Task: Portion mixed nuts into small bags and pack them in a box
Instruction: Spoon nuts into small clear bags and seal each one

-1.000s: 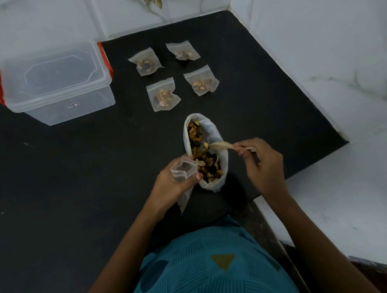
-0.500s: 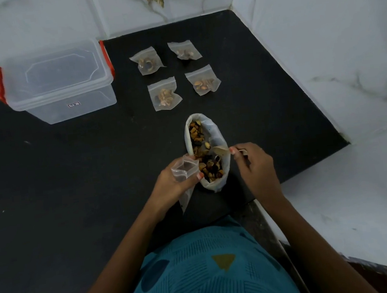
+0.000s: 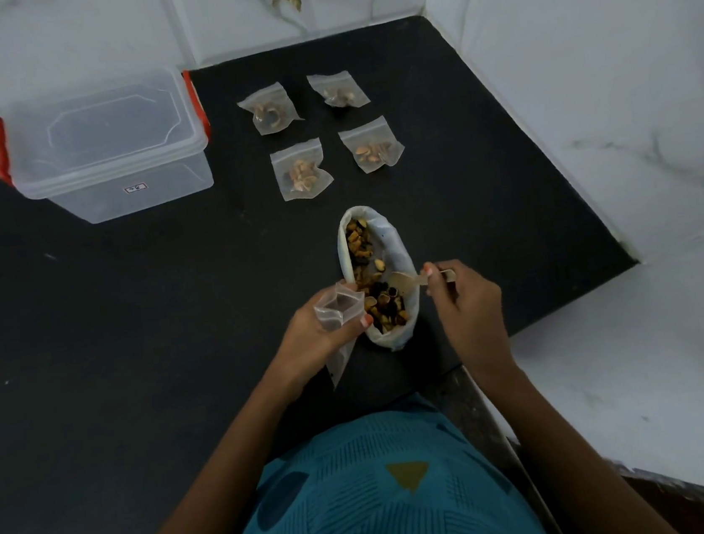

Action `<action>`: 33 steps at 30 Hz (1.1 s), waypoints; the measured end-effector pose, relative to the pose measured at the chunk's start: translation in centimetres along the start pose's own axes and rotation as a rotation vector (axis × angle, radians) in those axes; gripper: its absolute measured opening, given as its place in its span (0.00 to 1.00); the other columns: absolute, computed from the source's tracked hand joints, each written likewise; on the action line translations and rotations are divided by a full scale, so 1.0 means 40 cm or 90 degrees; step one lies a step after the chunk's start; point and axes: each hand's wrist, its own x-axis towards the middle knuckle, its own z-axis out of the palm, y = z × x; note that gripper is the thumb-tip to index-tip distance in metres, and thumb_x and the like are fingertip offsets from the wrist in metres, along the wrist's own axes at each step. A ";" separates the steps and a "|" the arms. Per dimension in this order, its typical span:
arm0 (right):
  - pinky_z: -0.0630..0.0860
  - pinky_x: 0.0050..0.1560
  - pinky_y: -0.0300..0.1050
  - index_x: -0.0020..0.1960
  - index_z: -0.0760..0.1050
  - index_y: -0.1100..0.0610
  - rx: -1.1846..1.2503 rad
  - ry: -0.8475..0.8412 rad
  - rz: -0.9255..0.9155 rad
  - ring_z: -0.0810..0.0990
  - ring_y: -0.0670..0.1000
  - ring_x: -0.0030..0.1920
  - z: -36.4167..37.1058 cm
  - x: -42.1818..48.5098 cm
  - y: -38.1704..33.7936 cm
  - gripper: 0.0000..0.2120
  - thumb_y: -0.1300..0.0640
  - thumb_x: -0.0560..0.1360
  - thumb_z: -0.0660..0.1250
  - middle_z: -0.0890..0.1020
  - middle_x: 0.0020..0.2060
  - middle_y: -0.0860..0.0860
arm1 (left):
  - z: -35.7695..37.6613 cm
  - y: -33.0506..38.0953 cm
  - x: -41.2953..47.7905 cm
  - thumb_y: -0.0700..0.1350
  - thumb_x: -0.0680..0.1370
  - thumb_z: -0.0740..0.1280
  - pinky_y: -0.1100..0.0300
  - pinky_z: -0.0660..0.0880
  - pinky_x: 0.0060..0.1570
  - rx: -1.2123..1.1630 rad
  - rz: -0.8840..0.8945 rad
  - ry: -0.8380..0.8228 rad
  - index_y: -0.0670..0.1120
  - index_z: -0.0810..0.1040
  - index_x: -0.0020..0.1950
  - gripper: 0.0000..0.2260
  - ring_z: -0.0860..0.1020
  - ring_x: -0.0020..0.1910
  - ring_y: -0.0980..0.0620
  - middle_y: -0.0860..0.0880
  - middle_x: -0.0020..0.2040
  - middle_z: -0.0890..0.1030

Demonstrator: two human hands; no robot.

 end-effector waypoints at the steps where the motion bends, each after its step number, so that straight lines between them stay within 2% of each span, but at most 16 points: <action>1: 0.69 0.36 0.26 0.44 0.76 0.62 0.012 0.011 0.027 0.75 0.38 0.33 0.004 0.001 -0.005 0.06 0.64 0.77 0.61 0.74 0.33 0.43 | 0.001 0.000 0.001 0.42 0.72 0.71 0.69 0.73 0.50 0.004 0.000 0.000 0.49 0.74 0.61 0.18 0.76 0.56 0.61 0.57 0.56 0.78; 5: 0.70 0.34 0.28 0.42 0.76 0.62 0.084 0.063 0.169 0.74 0.40 0.30 0.029 -0.002 -0.008 0.09 0.60 0.78 0.61 0.76 0.31 0.48 | 0.002 -0.002 0.001 0.42 0.72 0.71 0.68 0.73 0.52 0.008 0.002 0.001 0.50 0.74 0.62 0.19 0.76 0.56 0.62 0.58 0.55 0.78; 9: 0.72 0.34 0.30 0.43 0.78 0.61 0.220 0.118 0.363 0.75 0.37 0.28 0.038 0.010 0.015 0.12 0.57 0.78 0.60 0.78 0.30 0.47 | 0.001 -0.001 0.000 0.42 0.72 0.70 0.73 0.73 0.48 0.015 0.005 -0.003 0.49 0.73 0.64 0.20 0.75 0.55 0.64 0.60 0.54 0.77; 11: 0.73 0.34 0.30 0.43 0.78 0.61 0.289 0.131 0.424 0.75 0.38 0.28 0.043 0.008 0.020 0.11 0.57 0.78 0.60 0.78 0.30 0.48 | 0.000 0.001 0.001 0.42 0.72 0.70 0.71 0.73 0.49 0.020 0.000 -0.010 0.50 0.73 0.64 0.20 0.75 0.56 0.63 0.60 0.55 0.77; 17: 0.72 0.34 0.30 0.47 0.77 0.63 0.325 0.134 0.429 0.74 0.41 0.31 0.032 0.006 0.022 0.11 0.57 0.78 0.60 0.77 0.32 0.49 | -0.001 0.002 0.001 0.43 0.72 0.71 0.64 0.72 0.54 0.020 -0.017 -0.008 0.51 0.73 0.64 0.21 0.75 0.58 0.60 0.57 0.57 0.77; 21: 0.71 0.33 0.27 0.42 0.77 0.57 0.287 0.103 0.383 0.75 0.37 0.29 0.022 0.006 0.015 0.10 0.57 0.78 0.60 0.77 0.31 0.48 | 0.002 0.006 -0.001 0.42 0.73 0.70 0.69 0.71 0.50 0.022 -0.009 -0.015 0.53 0.72 0.62 0.19 0.74 0.56 0.63 0.60 0.55 0.76; 24: 0.71 0.32 0.26 0.40 0.76 0.57 0.289 0.115 0.396 0.74 0.35 0.27 0.041 0.000 0.009 0.10 0.57 0.78 0.60 0.77 0.31 0.48 | 0.006 0.010 0.001 0.41 0.72 0.70 0.74 0.72 0.46 0.029 0.000 -0.017 0.54 0.72 0.60 0.18 0.74 0.53 0.67 0.62 0.53 0.76; 28: 0.72 0.35 0.34 0.40 0.76 0.58 0.412 0.133 0.468 0.74 0.40 0.28 0.049 -0.003 0.029 0.10 0.58 0.78 0.61 0.77 0.31 0.50 | 0.006 0.014 -0.001 0.42 0.72 0.70 0.73 0.73 0.46 0.028 -0.002 -0.018 0.52 0.72 0.62 0.20 0.74 0.53 0.67 0.62 0.53 0.76; 33: 0.72 0.36 0.34 0.42 0.77 0.58 0.478 0.145 0.490 0.73 0.42 0.31 0.026 0.002 0.029 0.10 0.58 0.78 0.60 0.76 0.31 0.51 | 0.004 0.014 -0.004 0.42 0.72 0.71 0.70 0.70 0.49 0.028 -0.005 -0.013 0.55 0.73 0.59 0.18 0.73 0.55 0.65 0.62 0.54 0.75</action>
